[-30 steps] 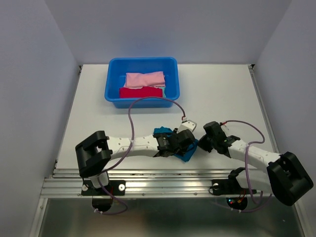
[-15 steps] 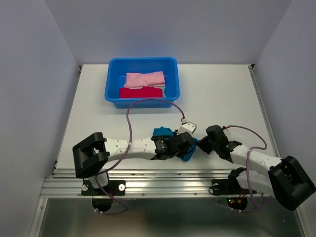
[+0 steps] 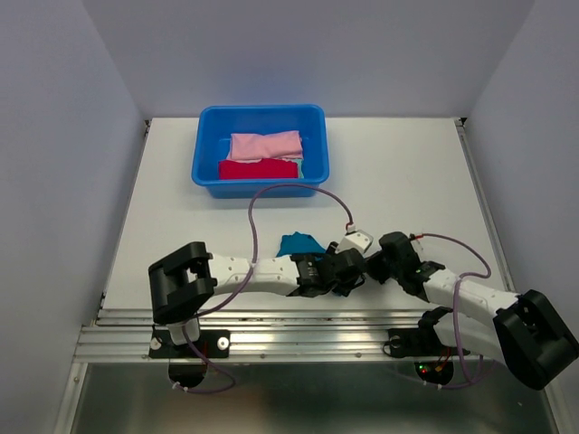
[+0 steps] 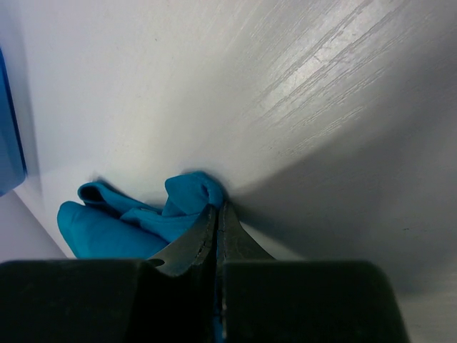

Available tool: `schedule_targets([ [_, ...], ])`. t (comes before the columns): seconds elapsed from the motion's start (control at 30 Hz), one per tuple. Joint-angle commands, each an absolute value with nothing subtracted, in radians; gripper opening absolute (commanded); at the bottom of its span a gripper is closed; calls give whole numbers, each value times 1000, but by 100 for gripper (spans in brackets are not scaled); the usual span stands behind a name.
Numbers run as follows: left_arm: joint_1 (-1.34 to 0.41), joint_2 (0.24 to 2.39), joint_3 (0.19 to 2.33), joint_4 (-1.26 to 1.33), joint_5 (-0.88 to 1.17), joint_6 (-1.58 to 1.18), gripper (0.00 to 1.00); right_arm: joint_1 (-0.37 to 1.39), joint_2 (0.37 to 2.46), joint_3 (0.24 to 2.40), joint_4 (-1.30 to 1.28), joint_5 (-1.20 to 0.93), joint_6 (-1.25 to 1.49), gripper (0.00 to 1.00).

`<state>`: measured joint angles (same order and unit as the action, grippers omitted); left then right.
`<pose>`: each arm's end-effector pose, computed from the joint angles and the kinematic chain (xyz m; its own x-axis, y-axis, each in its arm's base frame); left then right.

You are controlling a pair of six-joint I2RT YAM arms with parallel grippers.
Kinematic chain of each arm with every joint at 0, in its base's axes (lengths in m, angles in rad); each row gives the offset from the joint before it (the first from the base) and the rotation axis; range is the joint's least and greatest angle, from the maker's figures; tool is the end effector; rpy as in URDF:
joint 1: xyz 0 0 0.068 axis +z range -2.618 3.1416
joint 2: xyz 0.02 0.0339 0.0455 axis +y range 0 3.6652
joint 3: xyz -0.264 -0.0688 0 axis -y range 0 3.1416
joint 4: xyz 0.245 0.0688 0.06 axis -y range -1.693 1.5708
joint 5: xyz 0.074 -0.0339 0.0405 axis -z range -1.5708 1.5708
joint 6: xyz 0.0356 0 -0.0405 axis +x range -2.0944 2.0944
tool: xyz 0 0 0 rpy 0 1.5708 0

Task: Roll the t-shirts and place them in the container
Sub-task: Roll the T-shirt to the center of the board.

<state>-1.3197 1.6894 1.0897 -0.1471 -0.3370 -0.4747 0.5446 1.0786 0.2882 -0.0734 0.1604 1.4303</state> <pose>0.1024 -0.3519 0.2138 -0.5404 0.3706 -0.7554 0.6823 0.7184 -0.1357 0.1579 0.0890 0.1313 -0.5096 0.8341 -0.2112 0.5847 0.5158 0.6261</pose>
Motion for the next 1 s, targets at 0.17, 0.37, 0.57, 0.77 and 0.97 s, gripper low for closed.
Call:
schedule_targets([
  [0.17, -1321, 1747, 1186, -120, -361, -442, 56, 551, 1069, 255, -123, 176, 1443, 1],
  [0.37, -1321, 1792, 1207, -121, -362, -431, 54, 551, 1068, 262, -124, 175, 1450, 1],
  [0.57, -1321, 1836, 1239, -127, -373, -417, 43, 551, 1049, 256, -123, 173, 1463, 1],
  [0.77, -1302, 1848, 1247, -110, -364, -414, 20, 551, 1026, 242, -124, 167, 1470, 1],
  [0.97, -1276, 1845, 1241, -103, -362, -431, 0, 551, 1013, 222, -124, 160, 1477, 1],
])
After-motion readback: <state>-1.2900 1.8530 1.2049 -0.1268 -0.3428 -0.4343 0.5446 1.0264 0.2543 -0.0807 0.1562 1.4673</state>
